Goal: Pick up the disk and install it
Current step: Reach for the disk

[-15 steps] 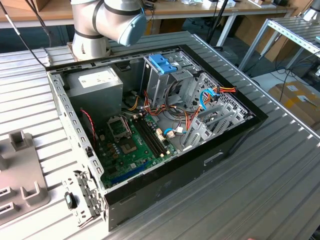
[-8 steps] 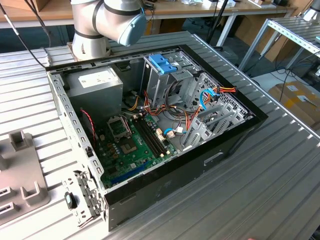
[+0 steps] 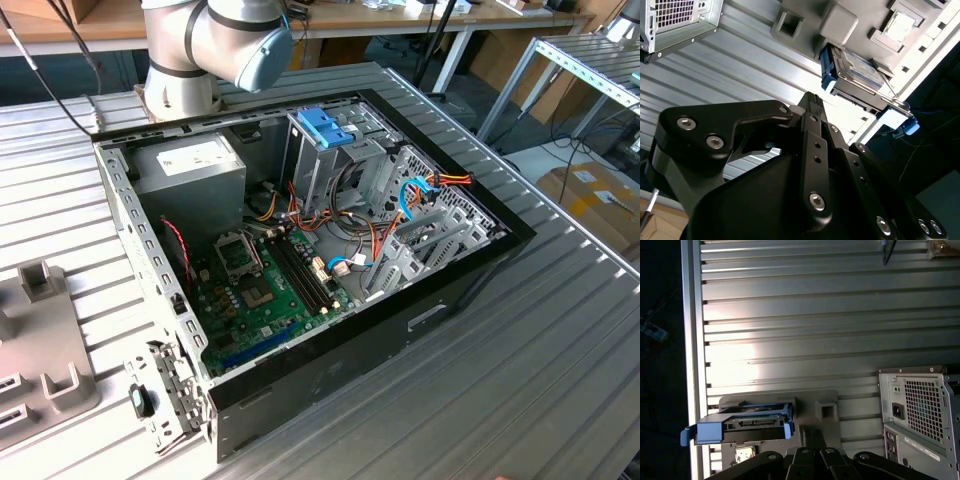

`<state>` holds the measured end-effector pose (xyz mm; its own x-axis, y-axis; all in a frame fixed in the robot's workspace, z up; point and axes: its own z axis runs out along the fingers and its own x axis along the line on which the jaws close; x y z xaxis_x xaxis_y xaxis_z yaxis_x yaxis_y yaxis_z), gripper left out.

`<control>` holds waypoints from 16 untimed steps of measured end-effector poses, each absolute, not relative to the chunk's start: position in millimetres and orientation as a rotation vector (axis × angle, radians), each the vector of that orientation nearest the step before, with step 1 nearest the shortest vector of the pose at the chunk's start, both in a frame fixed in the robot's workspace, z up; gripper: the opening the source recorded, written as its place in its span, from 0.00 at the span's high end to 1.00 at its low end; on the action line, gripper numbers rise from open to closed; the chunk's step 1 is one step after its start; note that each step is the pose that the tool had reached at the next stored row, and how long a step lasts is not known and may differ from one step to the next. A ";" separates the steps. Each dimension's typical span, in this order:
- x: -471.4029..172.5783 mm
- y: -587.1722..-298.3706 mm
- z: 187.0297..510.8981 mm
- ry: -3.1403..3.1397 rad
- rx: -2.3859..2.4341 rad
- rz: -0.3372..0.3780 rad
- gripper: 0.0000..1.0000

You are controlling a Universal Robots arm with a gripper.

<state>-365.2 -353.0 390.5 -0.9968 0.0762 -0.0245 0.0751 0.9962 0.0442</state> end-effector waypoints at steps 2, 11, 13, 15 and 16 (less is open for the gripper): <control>-366.4 -353.0 390.5 3.113 0.118 0.067 0.89; -373.4 -353.0 390.5 3.112 0.118 0.067 0.89; -375.1 -353.0 390.5 3.113 0.118 0.067 0.89; -376.5 -353.0 390.5 3.112 0.118 0.067 0.89; -377.2 -353.0 390.5 3.113 0.118 0.067 0.89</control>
